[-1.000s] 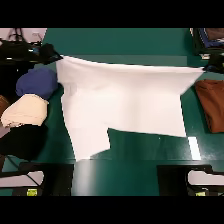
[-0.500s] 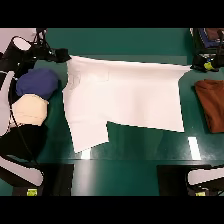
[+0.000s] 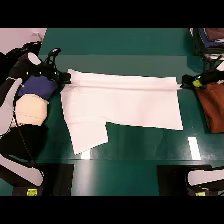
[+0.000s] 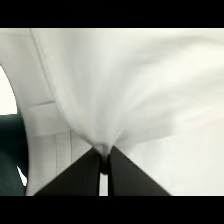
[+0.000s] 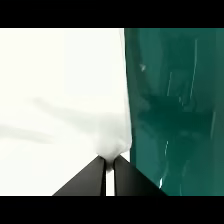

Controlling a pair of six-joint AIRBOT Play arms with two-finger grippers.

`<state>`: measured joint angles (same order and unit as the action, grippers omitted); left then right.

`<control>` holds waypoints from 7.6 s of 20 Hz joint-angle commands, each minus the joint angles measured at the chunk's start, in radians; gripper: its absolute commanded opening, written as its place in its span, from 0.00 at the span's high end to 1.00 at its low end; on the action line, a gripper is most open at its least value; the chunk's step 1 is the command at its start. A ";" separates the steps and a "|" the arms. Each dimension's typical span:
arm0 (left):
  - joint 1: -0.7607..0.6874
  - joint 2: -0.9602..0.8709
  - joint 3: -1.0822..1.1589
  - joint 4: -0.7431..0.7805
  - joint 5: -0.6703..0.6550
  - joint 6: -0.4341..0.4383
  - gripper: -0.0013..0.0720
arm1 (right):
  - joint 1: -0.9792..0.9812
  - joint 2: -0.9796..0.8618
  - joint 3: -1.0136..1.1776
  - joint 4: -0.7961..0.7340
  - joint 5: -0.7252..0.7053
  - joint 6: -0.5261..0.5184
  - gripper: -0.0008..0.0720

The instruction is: Fold the shirts.

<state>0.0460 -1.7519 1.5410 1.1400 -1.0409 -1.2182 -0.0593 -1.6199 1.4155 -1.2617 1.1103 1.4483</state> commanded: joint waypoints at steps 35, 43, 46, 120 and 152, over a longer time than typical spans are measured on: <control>-0.046 0.688 -1.024 -0.285 0.042 -0.008 0.43 | -0.018 0.511 -0.357 -0.014 0.151 -0.002 0.48; -0.055 0.688 -0.951 -0.290 -0.070 -0.004 0.95 | -0.296 0.506 -0.515 -0.012 0.319 -0.011 0.46; -0.055 0.688 -0.951 -0.291 -0.059 -0.005 0.95 | -0.434 0.451 -0.675 0.148 0.302 -0.088 0.36; -0.305 0.274 -0.330 -0.211 0.100 -0.230 0.95 | -0.198 -0.190 -0.006 0.389 0.411 -0.358 0.91; -0.404 -0.037 0.198 -0.020 -0.095 -0.274 0.95 | 0.529 0.069 0.567 0.406 0.304 -0.050 0.96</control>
<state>-0.4381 -1.8660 1.7378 1.0813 -1.0973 -1.4956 0.4152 -1.5501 2.0132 -0.8570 1.4673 1.4044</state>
